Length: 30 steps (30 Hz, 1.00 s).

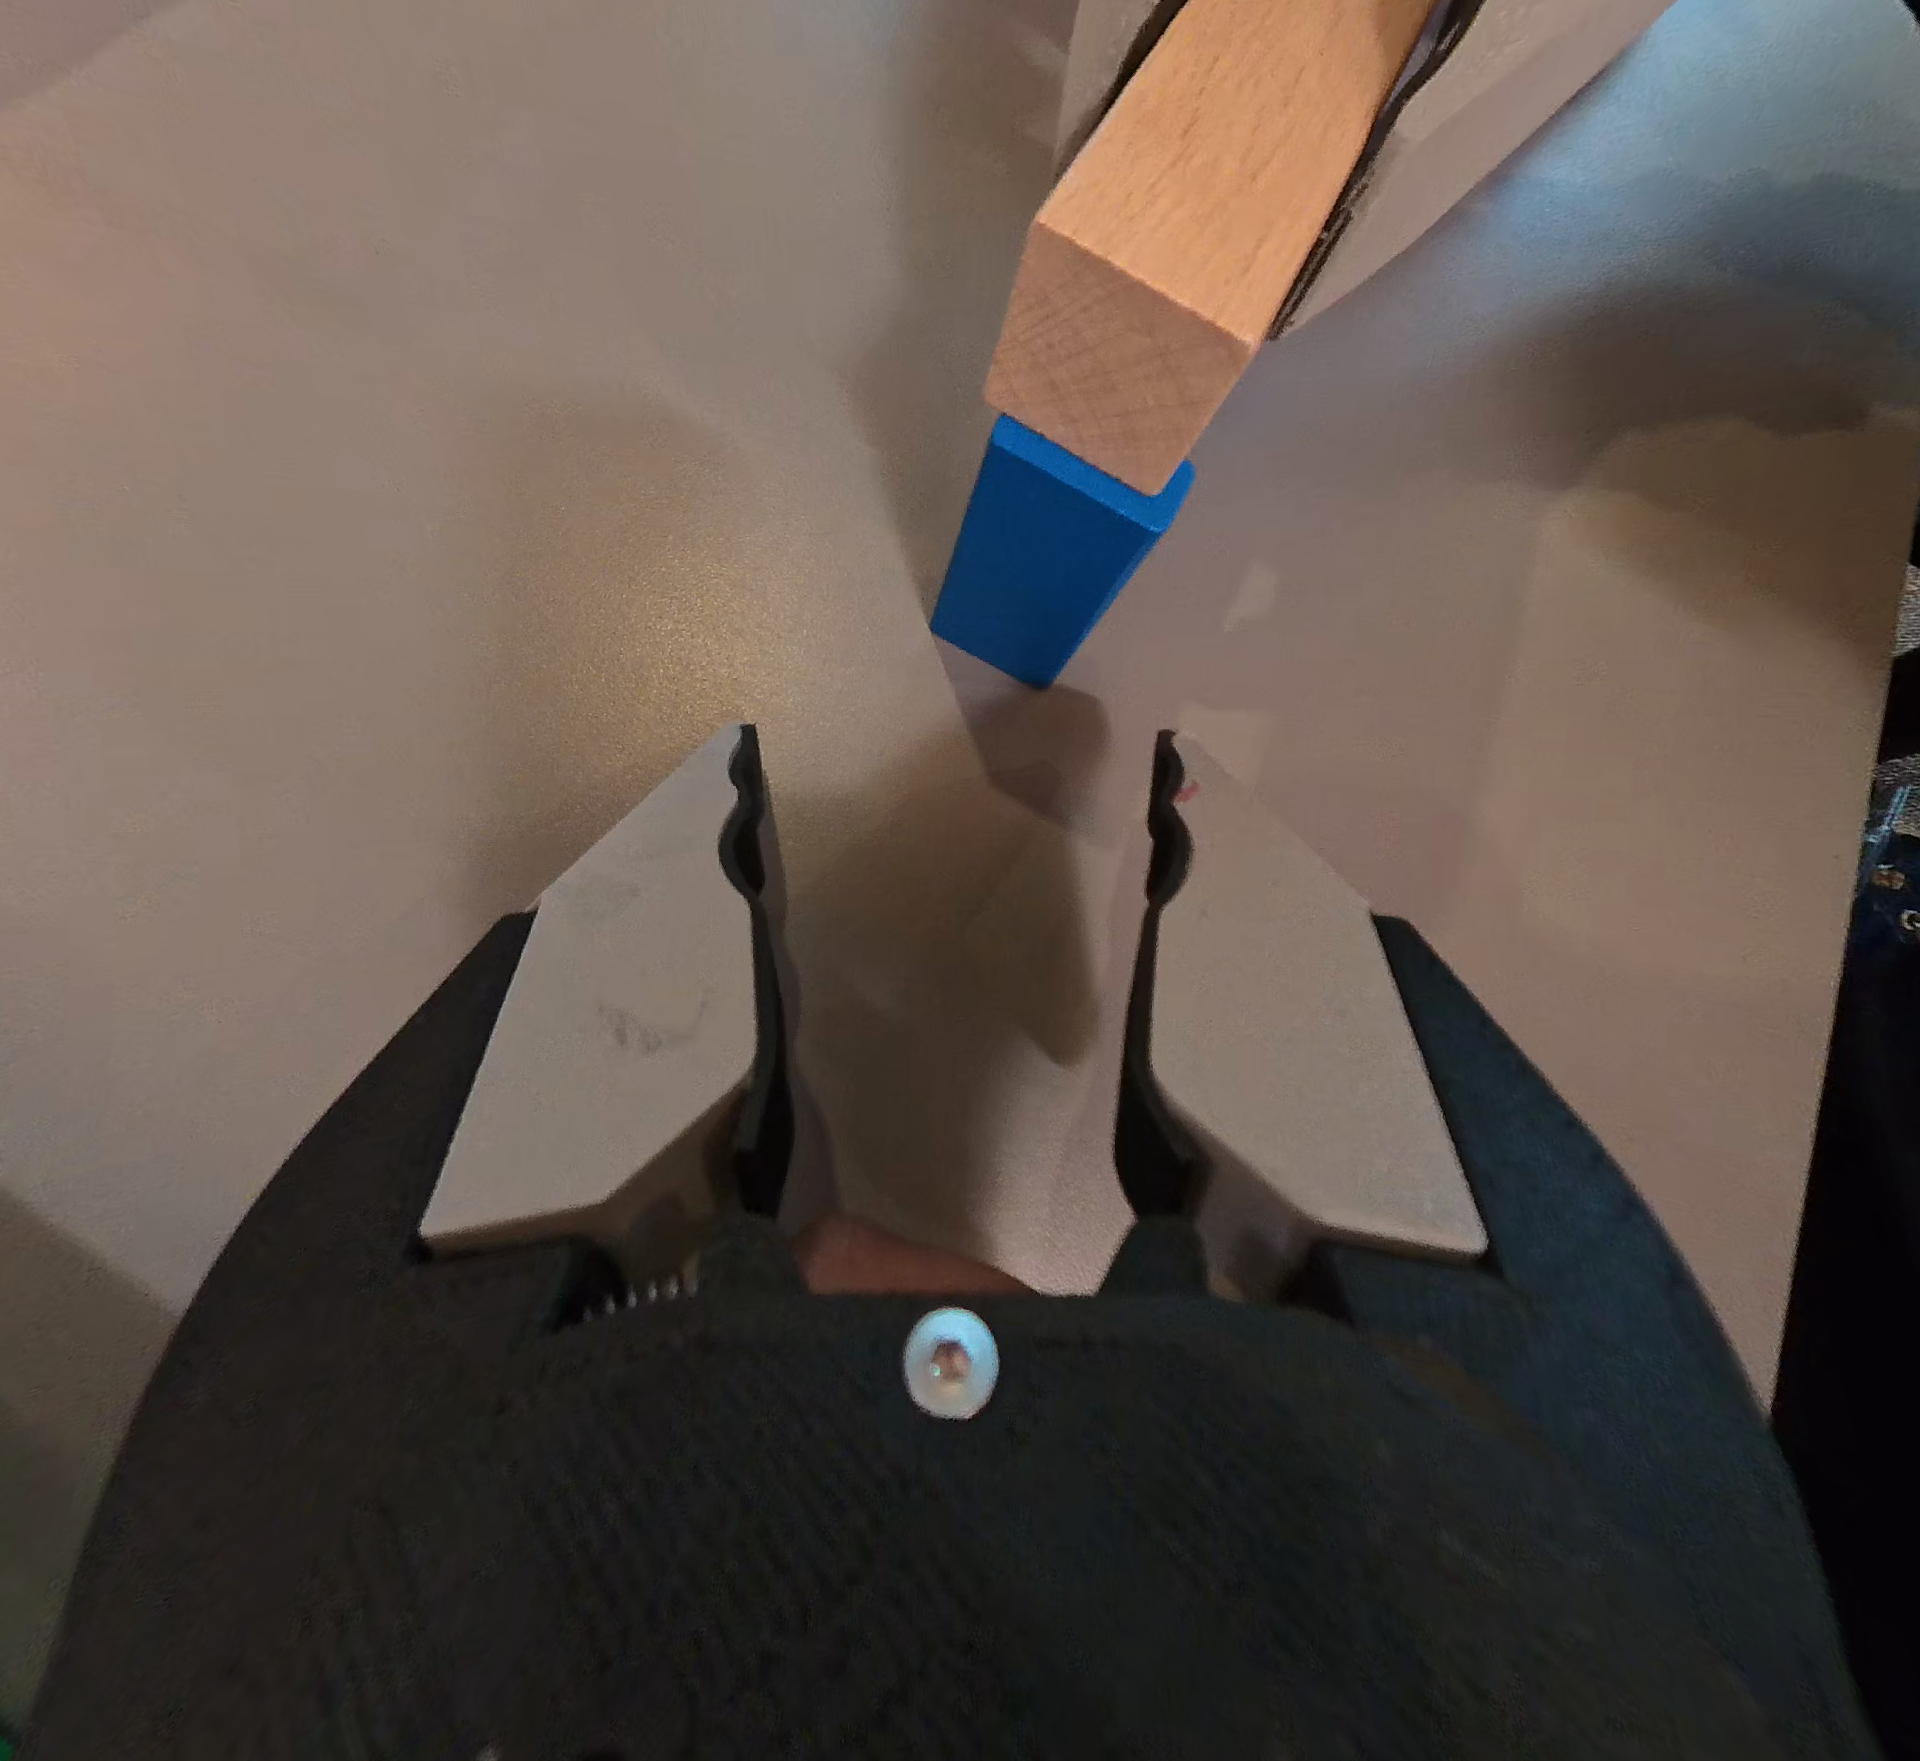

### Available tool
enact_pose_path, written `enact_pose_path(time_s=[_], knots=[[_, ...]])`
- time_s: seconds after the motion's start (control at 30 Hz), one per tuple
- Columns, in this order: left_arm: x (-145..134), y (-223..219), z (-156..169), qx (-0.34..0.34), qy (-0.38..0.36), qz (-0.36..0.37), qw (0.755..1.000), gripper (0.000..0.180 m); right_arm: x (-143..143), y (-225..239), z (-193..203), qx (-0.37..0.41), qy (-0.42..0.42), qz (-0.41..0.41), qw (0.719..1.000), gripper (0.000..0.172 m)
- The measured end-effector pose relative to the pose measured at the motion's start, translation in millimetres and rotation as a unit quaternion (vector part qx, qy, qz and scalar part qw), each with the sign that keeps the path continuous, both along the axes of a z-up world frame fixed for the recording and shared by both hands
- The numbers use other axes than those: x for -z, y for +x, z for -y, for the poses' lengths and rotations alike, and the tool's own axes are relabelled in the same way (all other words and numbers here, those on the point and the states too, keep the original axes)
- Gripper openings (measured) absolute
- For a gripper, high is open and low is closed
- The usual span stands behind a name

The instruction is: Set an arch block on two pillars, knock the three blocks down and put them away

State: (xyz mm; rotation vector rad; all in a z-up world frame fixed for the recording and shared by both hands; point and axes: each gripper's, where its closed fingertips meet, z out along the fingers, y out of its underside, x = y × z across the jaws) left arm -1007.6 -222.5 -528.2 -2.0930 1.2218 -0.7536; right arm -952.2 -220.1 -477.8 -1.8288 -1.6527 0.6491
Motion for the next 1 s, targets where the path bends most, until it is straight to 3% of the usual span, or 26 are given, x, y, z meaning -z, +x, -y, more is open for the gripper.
enact_pose_path(time_s=[0.4, 0.57, 0.73, 0.83, 1.0], knots=[[0, 0, 1, 0.001, -0.002, 0.000, 1.000, 0.073, -15, -1, 2, 0.004, -0.006, -0.022, 1.000, 0.052], [0, -1, 2, 0.004, -0.005, -0.001, 1.000, 0.073, -67, -2, 4, 0.020, 0.032, -0.116, 0.993, 0.060], [2, -1, 4, 0.009, -0.007, -0.003, 1.000, 0.073, -109, 20, 4, 0.079, 0.078, -0.240, 0.964, 0.058], [4, -1, 6, 0.015, -0.008, -0.007, 1.000, 0.073, -101, 42, 1, 0.127, 0.080, -0.290, 0.945, 0.044], [7, -2, 4, 0.013, -0.008, -0.008, 1.000, 0.073, -50, 70, -5, 0.171, 0.006, -0.282, 0.944, 0.034]])
